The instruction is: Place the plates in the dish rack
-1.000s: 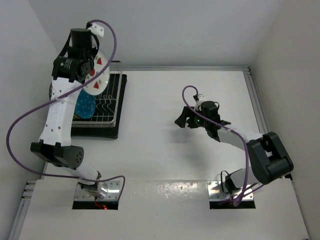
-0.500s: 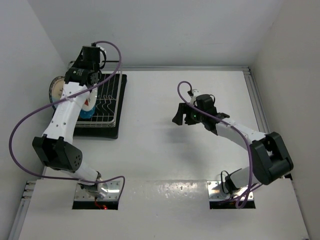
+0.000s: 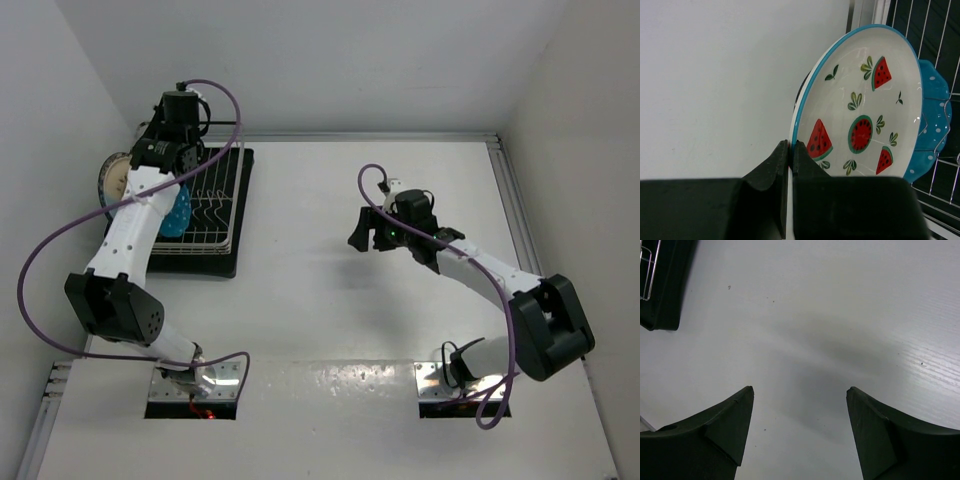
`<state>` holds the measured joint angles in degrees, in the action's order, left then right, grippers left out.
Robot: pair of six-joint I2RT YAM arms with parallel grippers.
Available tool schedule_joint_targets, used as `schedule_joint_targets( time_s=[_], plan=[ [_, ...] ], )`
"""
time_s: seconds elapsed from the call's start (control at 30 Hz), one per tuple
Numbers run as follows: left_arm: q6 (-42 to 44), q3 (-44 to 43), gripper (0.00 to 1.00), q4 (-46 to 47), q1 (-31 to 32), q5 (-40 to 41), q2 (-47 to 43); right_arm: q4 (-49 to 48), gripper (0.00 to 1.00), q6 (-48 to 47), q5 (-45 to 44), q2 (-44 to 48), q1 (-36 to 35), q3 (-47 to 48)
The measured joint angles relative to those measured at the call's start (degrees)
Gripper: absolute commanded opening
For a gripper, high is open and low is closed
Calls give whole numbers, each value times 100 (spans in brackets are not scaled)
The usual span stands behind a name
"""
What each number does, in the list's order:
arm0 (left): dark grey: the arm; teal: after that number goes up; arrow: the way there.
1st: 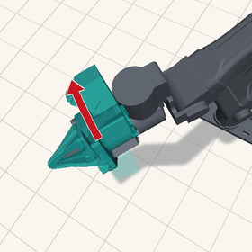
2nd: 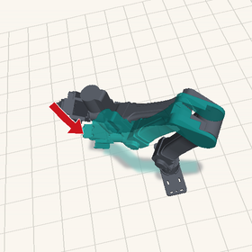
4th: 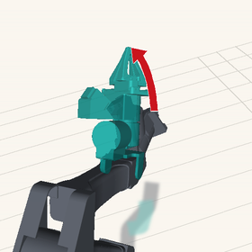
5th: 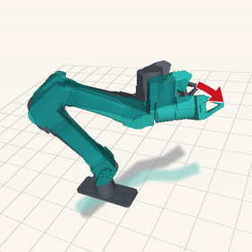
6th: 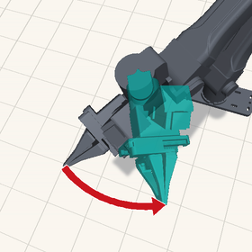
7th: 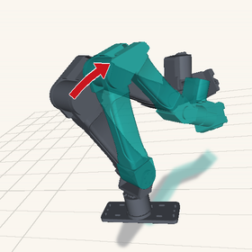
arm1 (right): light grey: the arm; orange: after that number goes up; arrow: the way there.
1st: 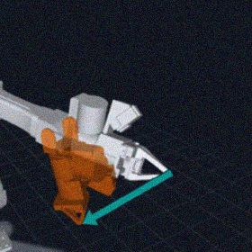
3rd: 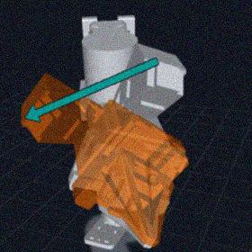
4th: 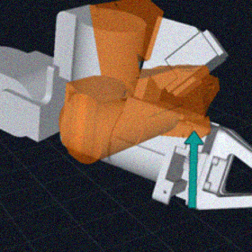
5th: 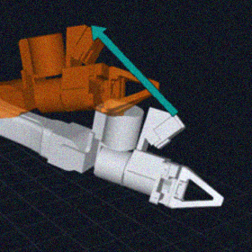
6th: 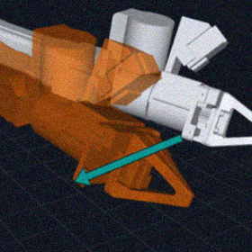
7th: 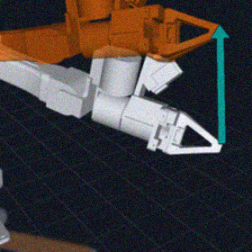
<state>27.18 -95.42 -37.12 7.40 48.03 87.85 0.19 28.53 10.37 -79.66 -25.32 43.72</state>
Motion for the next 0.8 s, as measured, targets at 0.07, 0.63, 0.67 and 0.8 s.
schedule_joint_targets(
  time_s=[0.07,0.63,0.67,0.8],
  plan=[
    [4,31,0,50,0,17,-17,13,74,-24,-15,2,0,-9],
    [-118,957,0,380,-103,-175,-109,35,74,-122,-125,92,0,-129],
    [-149,984,0,391,-105,-210,-116,35,74,-122,-127,92,0,-131],
    [-337,1368,0,501,-109,-345,-181,33,74,-122,-125,105,0,-144]
  ],
)
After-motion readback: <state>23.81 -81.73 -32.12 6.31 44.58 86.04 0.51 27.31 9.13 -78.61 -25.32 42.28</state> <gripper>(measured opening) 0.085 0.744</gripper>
